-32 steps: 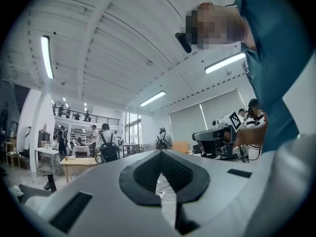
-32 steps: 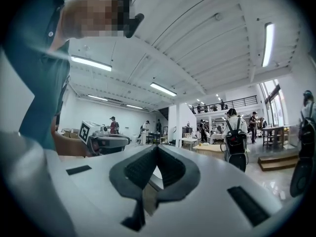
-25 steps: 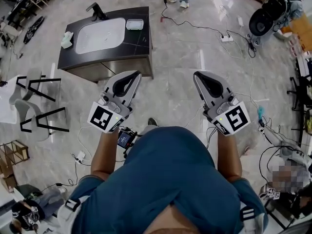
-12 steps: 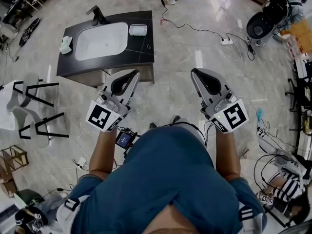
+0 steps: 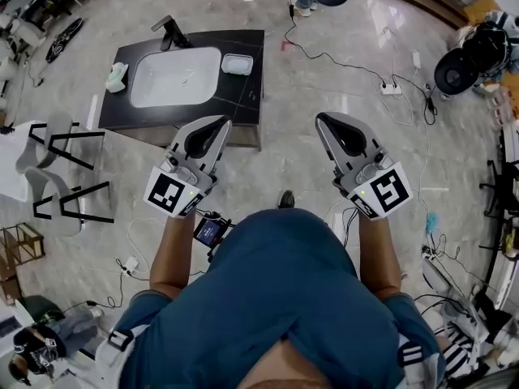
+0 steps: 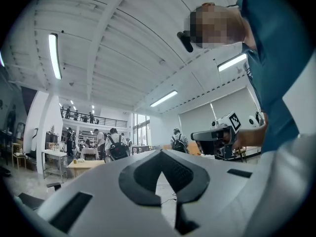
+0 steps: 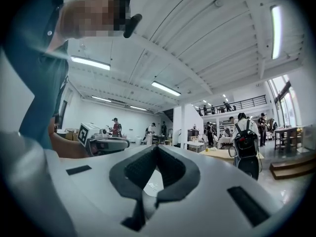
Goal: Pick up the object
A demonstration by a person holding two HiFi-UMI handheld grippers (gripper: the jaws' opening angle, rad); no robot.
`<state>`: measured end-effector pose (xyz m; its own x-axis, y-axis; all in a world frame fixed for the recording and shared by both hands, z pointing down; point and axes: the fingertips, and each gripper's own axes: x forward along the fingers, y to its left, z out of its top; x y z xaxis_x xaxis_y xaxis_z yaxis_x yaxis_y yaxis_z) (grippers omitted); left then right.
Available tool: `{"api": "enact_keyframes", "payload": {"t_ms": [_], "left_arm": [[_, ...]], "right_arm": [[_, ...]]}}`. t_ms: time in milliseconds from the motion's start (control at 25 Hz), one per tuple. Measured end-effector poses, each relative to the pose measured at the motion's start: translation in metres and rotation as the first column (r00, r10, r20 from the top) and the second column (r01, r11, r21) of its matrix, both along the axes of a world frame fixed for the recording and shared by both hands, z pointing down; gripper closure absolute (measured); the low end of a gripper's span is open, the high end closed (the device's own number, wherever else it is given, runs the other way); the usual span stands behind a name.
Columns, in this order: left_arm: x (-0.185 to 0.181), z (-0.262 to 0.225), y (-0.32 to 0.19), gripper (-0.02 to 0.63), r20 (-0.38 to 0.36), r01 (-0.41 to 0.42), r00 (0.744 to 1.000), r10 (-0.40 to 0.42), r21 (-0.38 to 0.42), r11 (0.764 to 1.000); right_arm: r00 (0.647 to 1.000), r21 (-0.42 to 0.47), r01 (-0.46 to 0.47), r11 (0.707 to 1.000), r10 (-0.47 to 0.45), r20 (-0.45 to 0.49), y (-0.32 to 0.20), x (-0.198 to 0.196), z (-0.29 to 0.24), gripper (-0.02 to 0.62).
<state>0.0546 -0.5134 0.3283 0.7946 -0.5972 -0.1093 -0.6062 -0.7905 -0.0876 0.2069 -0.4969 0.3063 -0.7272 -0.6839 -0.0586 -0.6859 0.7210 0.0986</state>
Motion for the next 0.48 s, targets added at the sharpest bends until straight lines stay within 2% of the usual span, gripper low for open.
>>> {"api": "enact_keyframes", "payload": {"t_ms": [280,480], "left_arm": [[0.029,0.000,-0.039,0.603,0.024,0.067,0.997,-0.067,-0.004,0.998],[0.035,0.004,-0.058,0.603,0.042,0.101,0.994,-0.101,-0.006,0.995]], "right_arm": [[0.997,-0.005,0.070,0.998,-0.070,0.020,-0.047,0.029,0.003,0.581],[0.994,-0.017,0.104,0.994,-0.104,0.031,-0.074,0.034,0.014,0.581]]}}
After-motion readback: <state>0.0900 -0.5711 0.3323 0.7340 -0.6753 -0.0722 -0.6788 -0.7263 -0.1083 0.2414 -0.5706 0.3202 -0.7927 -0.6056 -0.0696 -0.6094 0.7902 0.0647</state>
